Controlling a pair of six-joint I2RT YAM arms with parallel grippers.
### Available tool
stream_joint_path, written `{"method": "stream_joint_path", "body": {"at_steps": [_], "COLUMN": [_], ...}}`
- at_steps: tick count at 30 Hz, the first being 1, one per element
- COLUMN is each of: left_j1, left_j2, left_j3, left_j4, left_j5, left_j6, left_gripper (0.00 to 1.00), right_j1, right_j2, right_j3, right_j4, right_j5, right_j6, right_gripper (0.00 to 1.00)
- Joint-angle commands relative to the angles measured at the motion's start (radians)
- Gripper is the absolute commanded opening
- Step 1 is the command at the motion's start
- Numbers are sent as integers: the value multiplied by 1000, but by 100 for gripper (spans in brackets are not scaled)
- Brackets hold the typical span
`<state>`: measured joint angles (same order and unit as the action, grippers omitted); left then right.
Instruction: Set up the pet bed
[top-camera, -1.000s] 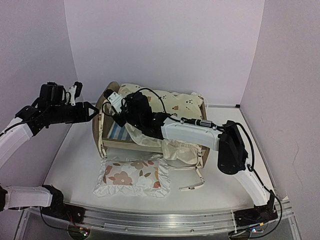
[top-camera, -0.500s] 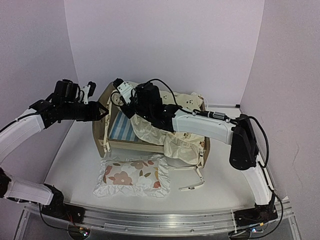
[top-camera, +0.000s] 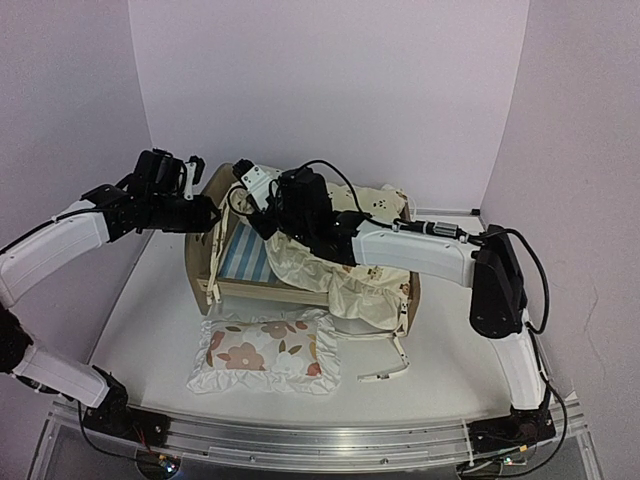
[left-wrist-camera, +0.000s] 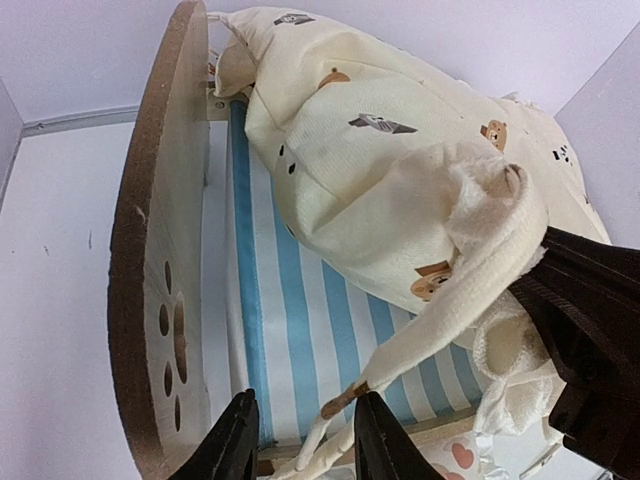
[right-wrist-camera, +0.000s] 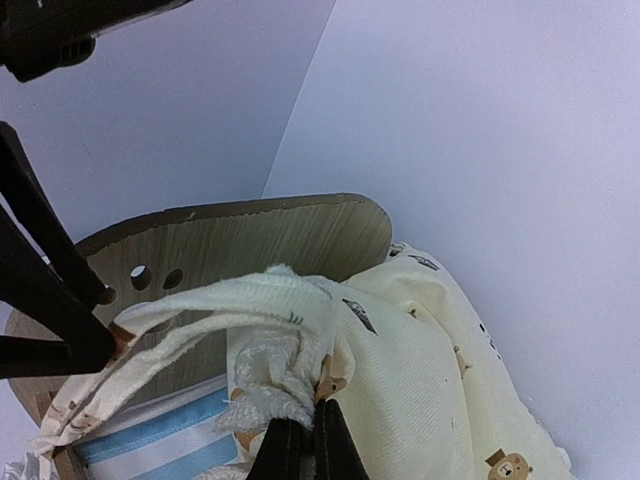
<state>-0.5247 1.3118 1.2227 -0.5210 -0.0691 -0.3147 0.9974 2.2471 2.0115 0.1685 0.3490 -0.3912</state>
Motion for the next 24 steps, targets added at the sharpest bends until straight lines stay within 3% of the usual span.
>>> {"method": "stream_joint_path", "body": {"at_steps": [1,12,18,24], "left_j1": [0,0,-1,-1], "left_j2": [-28,60,20,14], "left_j3": [57,30,12,-22], "left_j4": [-67,-48,-35,-11], "left_j5": [-40,37,79,103], "left_j6": [15,33,21,20], "left_gripper": [38,37,46,47], "right_j1": [-11,-12,-12,-12], "right_j2": [-82,-95,-89,-93], "right_j3": [-15,-50,-55,-66], "right_j4": [41,61,63,68], "right_j5": [45,59,63,69], "right_j6": [11,8,2,3], "right_gripper": [0,0,0,0]}}
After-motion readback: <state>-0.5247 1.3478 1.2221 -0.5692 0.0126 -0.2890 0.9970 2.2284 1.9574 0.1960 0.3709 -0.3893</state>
